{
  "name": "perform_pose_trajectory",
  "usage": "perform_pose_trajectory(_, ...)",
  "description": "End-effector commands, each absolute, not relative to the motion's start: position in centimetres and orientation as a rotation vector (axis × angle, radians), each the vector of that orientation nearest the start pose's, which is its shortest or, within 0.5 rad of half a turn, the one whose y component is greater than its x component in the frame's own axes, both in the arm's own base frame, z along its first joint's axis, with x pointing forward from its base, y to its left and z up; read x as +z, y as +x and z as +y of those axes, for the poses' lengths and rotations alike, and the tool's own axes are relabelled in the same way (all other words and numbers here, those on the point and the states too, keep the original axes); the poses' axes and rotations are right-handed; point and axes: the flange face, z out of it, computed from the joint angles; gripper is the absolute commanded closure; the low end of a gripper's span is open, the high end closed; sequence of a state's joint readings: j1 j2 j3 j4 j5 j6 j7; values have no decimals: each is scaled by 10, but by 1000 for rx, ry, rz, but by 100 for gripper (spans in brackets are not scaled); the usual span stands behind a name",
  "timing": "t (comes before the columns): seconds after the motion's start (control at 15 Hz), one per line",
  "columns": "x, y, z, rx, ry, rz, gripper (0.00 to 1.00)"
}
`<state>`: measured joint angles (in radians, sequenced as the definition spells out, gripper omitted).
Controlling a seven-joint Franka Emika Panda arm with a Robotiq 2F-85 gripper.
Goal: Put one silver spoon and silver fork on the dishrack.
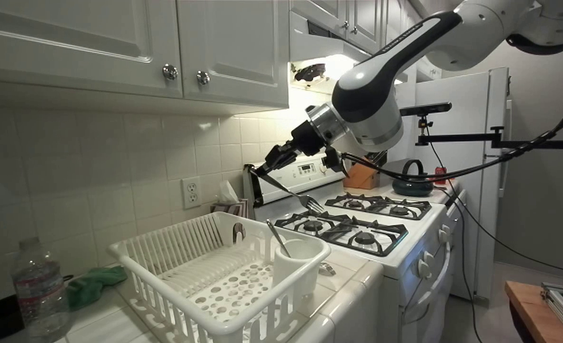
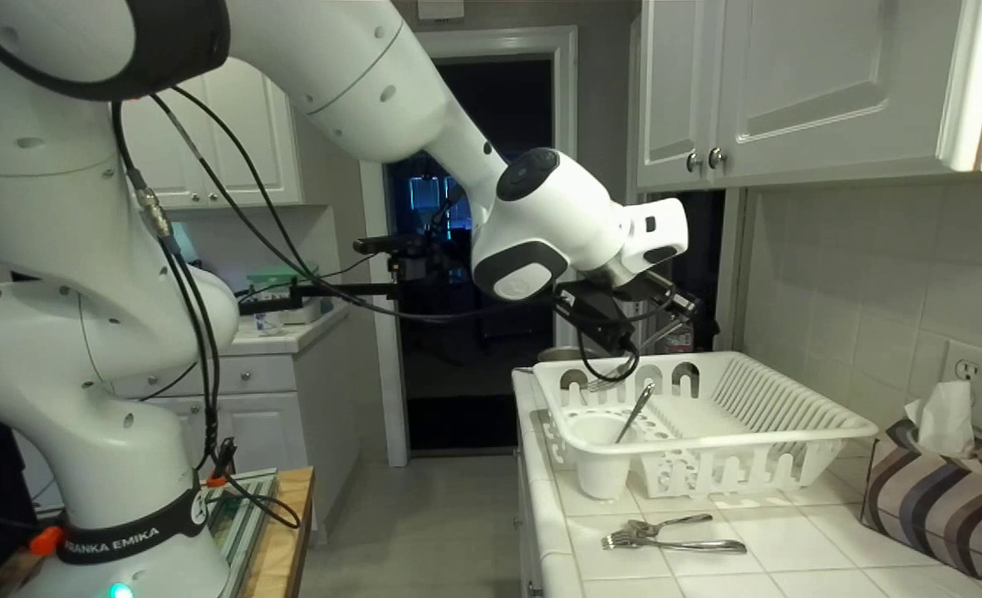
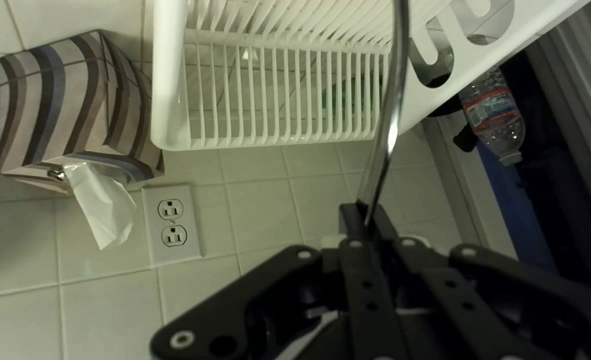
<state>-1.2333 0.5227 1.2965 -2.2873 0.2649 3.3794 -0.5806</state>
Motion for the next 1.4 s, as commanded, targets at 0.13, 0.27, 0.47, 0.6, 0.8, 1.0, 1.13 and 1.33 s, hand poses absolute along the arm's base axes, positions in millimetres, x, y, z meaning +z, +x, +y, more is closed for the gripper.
perform_pose_trajectory(0.13, 345, 548, -47, -1344, -2529, -183, 99)
perform_pose_trajectory(0.27, 338, 546, -46, -1339, -2526, -187, 99)
perform_pose_trajectory(0.47, 333, 547, -42, -1343, -2516, -172, 99)
perform_pose_trajectory(0.6, 332, 549, -39, -1357, -2503, -152, 99)
perform_pose_trajectory(0.8, 328, 553, -31, -1408, -2476, -132, 99)
perform_pose_trajectory(1.0, 321, 556, -27, -1471, -2453, -116, 99)
perform_pose_trajectory(1.13, 316, 557, -25, -1501, -2443, -109, 99)
perform_pose_trajectory(1.33, 308, 561, -24, -1538, -2434, -97, 99)
